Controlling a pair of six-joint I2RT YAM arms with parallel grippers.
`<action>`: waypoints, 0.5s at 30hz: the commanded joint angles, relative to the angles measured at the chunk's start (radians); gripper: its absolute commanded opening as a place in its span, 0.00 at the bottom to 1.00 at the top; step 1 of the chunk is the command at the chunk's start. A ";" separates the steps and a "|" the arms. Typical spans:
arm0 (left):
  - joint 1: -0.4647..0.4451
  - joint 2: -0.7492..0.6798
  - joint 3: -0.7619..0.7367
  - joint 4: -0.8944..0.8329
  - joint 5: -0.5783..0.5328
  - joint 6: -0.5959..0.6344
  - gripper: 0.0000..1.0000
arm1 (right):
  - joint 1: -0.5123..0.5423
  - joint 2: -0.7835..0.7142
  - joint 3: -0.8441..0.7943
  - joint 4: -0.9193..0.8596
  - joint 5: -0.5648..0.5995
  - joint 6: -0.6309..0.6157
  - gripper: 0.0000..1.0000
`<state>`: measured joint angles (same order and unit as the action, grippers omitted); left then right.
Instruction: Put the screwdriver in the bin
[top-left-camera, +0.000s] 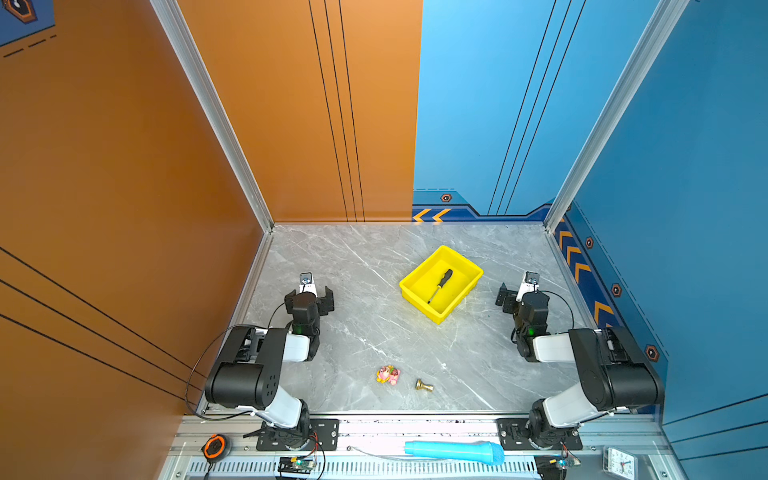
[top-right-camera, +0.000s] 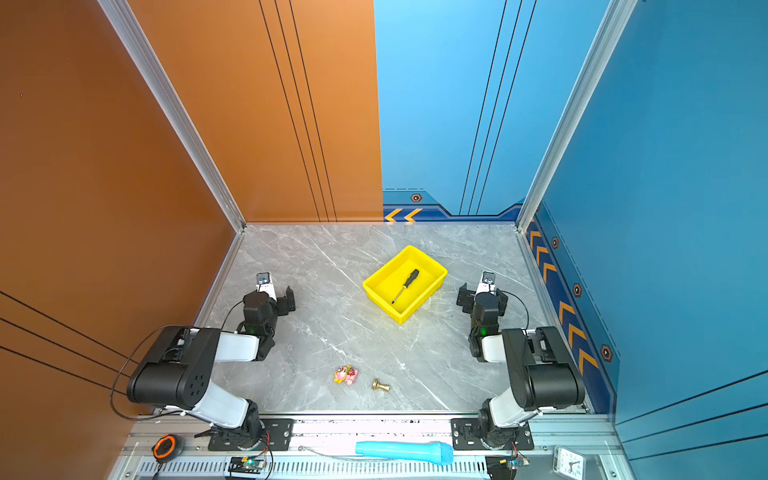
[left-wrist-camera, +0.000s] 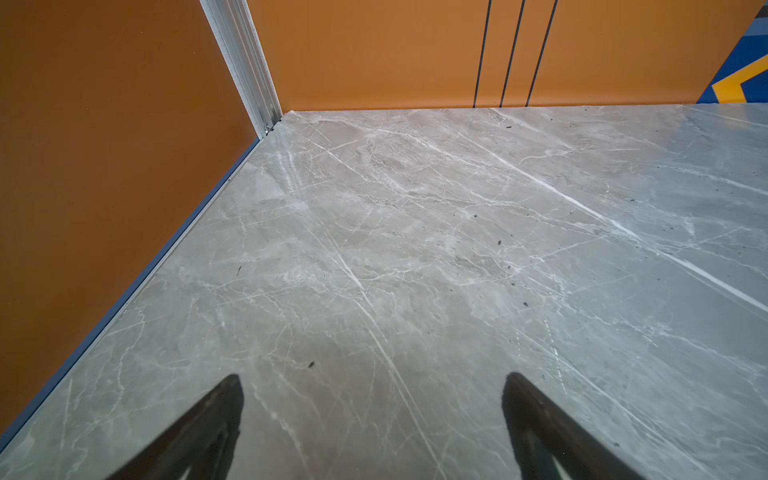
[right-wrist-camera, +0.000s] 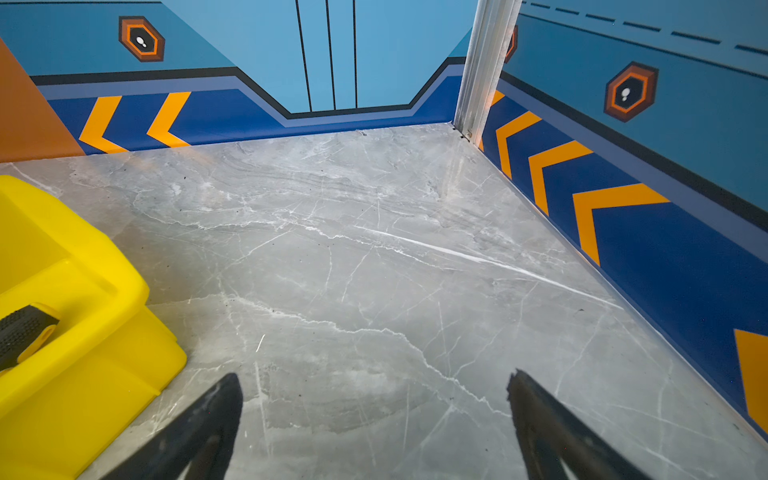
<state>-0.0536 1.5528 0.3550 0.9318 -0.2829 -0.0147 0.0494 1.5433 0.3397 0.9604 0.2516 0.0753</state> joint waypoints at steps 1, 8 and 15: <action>-0.005 0.012 0.012 0.019 0.006 0.014 0.98 | 0.001 0.003 0.016 -0.019 0.024 0.013 1.00; 0.001 0.013 0.015 0.016 0.018 0.015 0.98 | 0.001 0.004 0.016 -0.019 0.025 0.012 1.00; -0.002 0.014 0.015 0.017 0.020 0.015 0.98 | 0.001 0.003 0.016 -0.019 0.024 0.012 1.00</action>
<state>-0.0536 1.5547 0.3550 0.9318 -0.2825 -0.0147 0.0494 1.5433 0.3397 0.9604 0.2588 0.0753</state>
